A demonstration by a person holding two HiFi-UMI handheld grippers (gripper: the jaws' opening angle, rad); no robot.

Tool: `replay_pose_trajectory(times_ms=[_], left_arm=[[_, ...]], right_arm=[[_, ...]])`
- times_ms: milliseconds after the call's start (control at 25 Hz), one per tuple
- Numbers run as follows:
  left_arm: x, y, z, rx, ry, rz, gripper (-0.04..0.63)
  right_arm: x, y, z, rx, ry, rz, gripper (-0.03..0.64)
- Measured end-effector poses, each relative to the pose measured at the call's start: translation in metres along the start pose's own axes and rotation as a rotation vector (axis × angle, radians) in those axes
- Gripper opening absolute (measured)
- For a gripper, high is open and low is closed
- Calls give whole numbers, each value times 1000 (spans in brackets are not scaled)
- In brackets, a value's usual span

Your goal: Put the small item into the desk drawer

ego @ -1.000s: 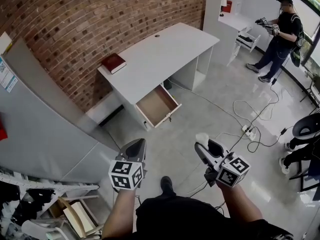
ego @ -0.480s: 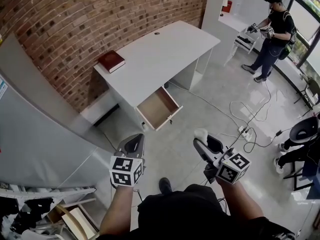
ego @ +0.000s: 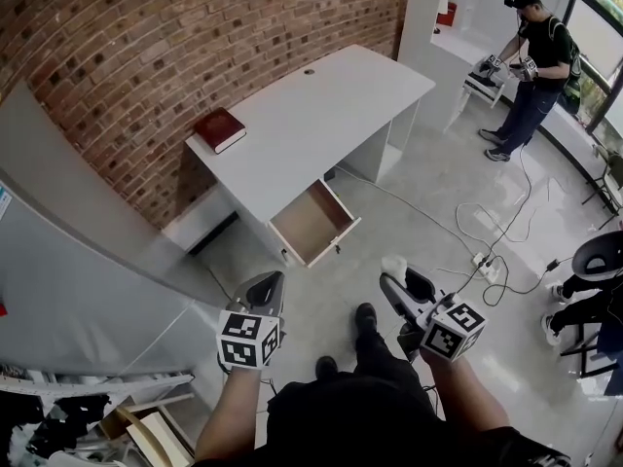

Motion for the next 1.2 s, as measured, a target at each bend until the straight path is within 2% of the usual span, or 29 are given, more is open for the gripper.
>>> replay_pose_trajectory(times_ms=[280,520,640,800,1000,1200], left_arm=[[5,-29,-60,37,-58,19,11],[-3,-67,-124,51,-79,-28,12],[0,-79,-143,47,-119,-2,12],[9,-84,-161,50,-139,20,12],[26,-85,-169,32,-140,52,12],[50,-85,-162,4,-147,86,11]], right_arm=[[-76,-21,-30,-5,-45,-49,161],[-155,-56,-64,-1,-82,-57,161],[-179,-66,-78,12,-120,-78,161],[-195,-72,-99,48,-156,-77,161],[-197,-73,-118,80,-151,-71,161],[-174,-71,-144,127,-169,-42,161]])
Point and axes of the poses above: the fingertips, and each gripper's own axes: z backward along the fingers, x to its left, y out of its underside, the point moved 5 cm from there along z, backward along the fingers, and after that the axes turned 2 degrees about -z, right-handed, at the moved point
